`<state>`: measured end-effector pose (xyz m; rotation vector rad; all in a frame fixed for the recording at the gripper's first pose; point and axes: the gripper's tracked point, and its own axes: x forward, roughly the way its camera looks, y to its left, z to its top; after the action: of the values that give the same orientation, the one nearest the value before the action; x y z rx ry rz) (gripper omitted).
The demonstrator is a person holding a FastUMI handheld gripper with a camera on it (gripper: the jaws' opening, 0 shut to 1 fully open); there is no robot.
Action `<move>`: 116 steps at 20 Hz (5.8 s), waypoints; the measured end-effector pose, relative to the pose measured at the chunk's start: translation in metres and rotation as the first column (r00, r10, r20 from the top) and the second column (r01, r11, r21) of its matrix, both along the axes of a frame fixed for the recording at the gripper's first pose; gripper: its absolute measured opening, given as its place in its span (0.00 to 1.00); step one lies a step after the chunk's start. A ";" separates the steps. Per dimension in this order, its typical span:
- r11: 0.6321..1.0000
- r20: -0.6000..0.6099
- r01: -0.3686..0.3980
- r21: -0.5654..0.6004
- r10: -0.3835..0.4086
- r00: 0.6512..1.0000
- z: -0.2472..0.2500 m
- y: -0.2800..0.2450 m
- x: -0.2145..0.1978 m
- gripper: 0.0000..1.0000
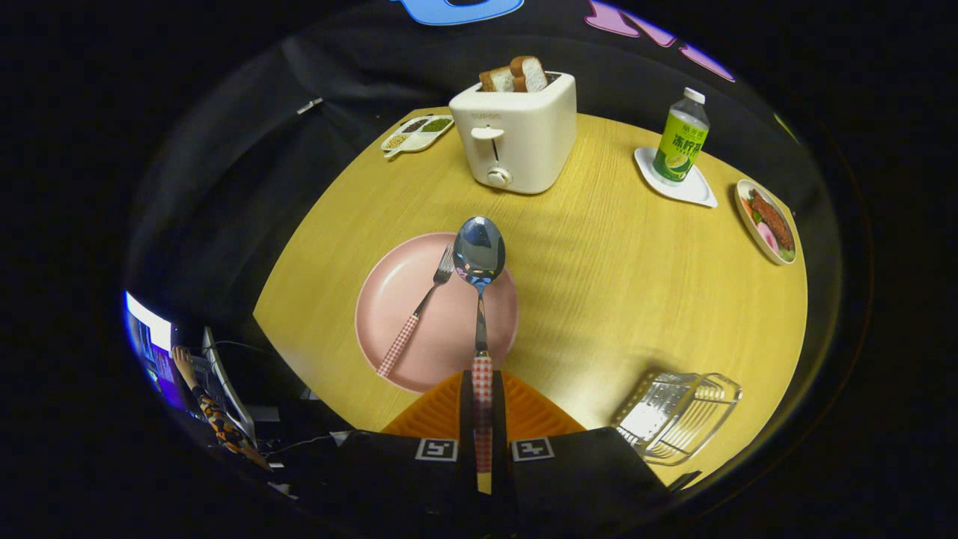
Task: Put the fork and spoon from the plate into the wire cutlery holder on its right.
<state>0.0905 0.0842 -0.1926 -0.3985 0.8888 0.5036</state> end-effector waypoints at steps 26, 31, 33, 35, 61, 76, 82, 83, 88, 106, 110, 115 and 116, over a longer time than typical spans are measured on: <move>0.839 -0.455 -0.193 -0.509 -0.072 0.887 0.034 -0.225 -0.015 0.13; 0.837 -0.464 -0.161 -0.522 -0.121 0.877 0.025 -0.215 -0.006 0.15; 0.839 -0.454 -0.161 -0.520 -0.112 0.884 0.027 -0.210 -0.001 0.15; 0.856 -0.443 -0.158 -0.493 -0.091 0.892 0.034 -0.199 0.000 0.17; 0.997 0.031 0.004 0.080 -0.007 0.999 0.100 -0.033 -0.031 0.99; 0.985 -0.051 0.163 0.053 -0.160 0.986 -0.085 0.104 0.008 0.99; 0.981 -0.040 0.185 -0.061 -0.187 0.982 -0.122 0.105 0.018 0.99; 0.980 -0.041 0.187 -0.070 -0.190 0.981 -0.126 0.105 0.018 0.98; 0.976 -0.051 0.198 -0.086 -0.203 0.978 -0.134 0.107 0.018 0.83; 0.993 -0.090 0.113 0.037 -0.109 0.990 -0.082 0.083 0.011 0.09; 0.994 -0.091 0.089 0.058 -0.084 0.992 -0.048 0.065 -0.003 0.09; 0.986 -0.107 0.149 0.080 -0.140 0.984 -0.012 0.018 -0.024 0.09; 0.983 -0.108 0.166 0.085 -0.156 0.982 -0.006 0.009 -0.028 0.09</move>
<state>0.0626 0.0929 -0.1986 -0.2148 0.9821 0.4167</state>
